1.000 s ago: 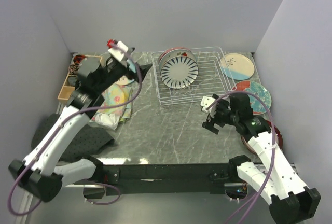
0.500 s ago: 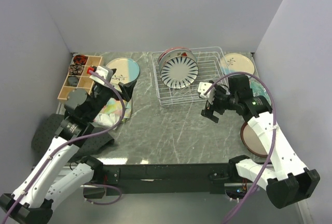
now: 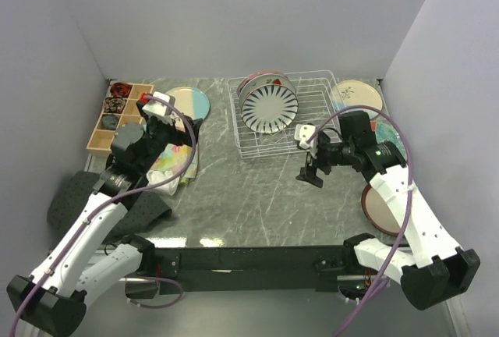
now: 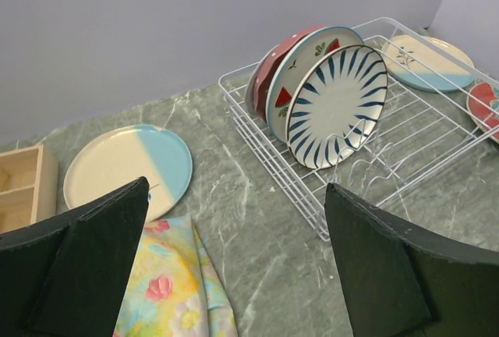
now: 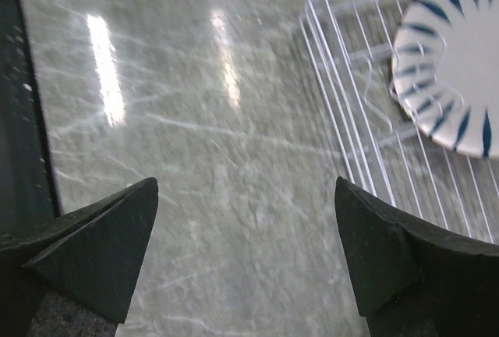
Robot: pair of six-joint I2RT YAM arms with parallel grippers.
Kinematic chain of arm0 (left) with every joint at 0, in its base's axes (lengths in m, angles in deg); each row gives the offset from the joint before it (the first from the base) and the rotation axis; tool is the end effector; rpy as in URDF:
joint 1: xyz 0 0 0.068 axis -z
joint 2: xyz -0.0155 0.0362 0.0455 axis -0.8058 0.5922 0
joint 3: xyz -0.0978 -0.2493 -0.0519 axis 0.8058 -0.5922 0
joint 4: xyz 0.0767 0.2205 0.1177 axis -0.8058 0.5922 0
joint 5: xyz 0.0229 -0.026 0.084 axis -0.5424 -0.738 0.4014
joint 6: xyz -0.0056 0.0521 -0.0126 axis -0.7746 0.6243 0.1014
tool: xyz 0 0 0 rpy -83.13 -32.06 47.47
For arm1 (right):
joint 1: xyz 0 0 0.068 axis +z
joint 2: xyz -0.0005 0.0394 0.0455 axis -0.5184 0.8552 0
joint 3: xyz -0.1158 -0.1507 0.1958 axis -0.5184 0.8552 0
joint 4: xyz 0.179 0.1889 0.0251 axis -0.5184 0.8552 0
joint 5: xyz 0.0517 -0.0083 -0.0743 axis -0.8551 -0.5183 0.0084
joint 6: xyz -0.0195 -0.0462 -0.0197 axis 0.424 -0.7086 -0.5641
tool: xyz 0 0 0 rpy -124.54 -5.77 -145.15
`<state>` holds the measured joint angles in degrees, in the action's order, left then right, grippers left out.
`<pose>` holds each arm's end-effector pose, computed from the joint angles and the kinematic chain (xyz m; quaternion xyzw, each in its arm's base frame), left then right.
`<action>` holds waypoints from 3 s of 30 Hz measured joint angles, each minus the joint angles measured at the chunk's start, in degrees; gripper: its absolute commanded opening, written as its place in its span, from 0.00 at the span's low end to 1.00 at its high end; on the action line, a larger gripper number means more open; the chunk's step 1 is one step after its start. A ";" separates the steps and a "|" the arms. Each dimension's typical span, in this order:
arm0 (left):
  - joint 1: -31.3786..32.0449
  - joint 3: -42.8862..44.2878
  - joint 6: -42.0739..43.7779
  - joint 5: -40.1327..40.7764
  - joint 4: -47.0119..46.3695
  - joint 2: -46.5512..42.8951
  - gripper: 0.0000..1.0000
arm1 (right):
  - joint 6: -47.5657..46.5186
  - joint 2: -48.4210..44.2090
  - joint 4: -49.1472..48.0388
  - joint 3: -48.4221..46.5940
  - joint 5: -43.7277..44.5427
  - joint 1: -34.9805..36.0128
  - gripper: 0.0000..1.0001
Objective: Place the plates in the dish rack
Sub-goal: Grab a plate with the right arm
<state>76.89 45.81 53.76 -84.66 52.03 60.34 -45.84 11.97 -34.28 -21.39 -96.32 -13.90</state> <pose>0.1853 -0.0801 0.3703 0.1347 0.6955 -0.1618 0.6869 0.1841 0.0816 0.3341 -0.6025 0.6430 0.2045 0.4263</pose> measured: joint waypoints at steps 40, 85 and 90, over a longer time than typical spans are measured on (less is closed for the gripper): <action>-24.57 -2.71 -25.81 -29.05 4.59 11.74 0.99 | 10.82 -11.06 -4.39 17.46 29.51 -28.70 1.00; -14.69 -8.11 -27.30 -39.74 3.06 8.07 0.99 | -1.79 -11.93 -6.21 38.75 46.45 -29.38 0.04; -14.69 -9.57 -30.01 -41.90 0.28 8.07 0.99 | -2.99 -13.25 -2.91 37.03 45.27 -29.49 0.00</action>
<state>62.20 36.24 23.75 -126.56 52.31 68.41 -48.84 -1.27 -37.18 15.63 -51.06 -43.39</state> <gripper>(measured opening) 0.995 0.197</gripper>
